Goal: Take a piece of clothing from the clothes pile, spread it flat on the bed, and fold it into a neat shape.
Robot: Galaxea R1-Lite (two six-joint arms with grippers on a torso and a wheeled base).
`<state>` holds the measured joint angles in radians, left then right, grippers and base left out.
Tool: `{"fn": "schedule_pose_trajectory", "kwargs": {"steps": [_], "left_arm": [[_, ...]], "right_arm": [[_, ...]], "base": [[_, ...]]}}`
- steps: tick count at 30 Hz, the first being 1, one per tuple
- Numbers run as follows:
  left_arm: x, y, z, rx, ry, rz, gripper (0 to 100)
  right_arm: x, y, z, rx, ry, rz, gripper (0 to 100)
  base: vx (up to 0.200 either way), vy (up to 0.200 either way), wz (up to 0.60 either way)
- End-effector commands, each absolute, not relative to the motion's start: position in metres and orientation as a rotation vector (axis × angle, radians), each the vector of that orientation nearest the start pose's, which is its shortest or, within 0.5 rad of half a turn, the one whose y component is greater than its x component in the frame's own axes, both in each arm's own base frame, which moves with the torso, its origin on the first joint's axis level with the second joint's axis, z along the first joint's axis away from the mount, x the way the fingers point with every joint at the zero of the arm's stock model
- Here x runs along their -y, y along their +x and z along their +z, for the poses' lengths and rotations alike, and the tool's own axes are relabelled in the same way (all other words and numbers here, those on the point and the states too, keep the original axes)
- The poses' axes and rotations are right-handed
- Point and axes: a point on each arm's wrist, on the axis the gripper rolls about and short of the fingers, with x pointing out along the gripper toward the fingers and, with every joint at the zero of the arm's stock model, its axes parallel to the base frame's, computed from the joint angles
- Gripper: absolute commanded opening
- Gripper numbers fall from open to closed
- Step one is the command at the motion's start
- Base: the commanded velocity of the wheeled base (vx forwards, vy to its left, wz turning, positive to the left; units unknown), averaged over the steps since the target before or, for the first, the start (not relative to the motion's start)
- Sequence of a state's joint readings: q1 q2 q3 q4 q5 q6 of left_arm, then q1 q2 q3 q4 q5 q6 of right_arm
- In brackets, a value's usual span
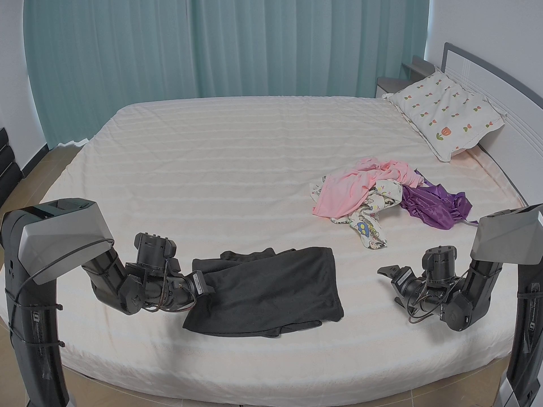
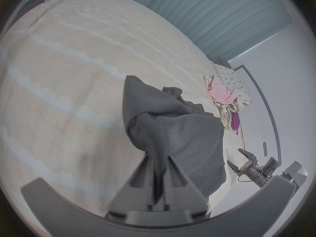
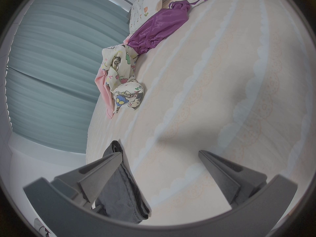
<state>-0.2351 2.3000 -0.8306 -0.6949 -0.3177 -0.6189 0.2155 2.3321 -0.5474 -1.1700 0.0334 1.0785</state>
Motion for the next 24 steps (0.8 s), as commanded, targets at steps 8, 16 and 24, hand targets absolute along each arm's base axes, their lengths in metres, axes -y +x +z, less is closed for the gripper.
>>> {"fn": "schedule_pose_trajectory", "kwargs": {"steps": [8,16,24], "left_arm": [[0.090,0.351,-0.013,-0.947,-0.597,-0.236,0],[0.089,0.347,-0.005,-0.954,-0.592,-0.229,0],[0.084,0.347,-0.001,-0.944,-0.599,-0.217,0]], "right_arm": [[-0.071,0.320,-0.029,-0.680,0.982,-0.111,100],[-0.071,0.319,-0.029,-0.682,0.982,-0.112,100],[-0.071,0.320,-0.029,-0.680,0.982,-0.111,100]], "base": [[0.000,0.000,0.00],[0.000,0.000,0.00],[0.000,0.125,0.00]]}}
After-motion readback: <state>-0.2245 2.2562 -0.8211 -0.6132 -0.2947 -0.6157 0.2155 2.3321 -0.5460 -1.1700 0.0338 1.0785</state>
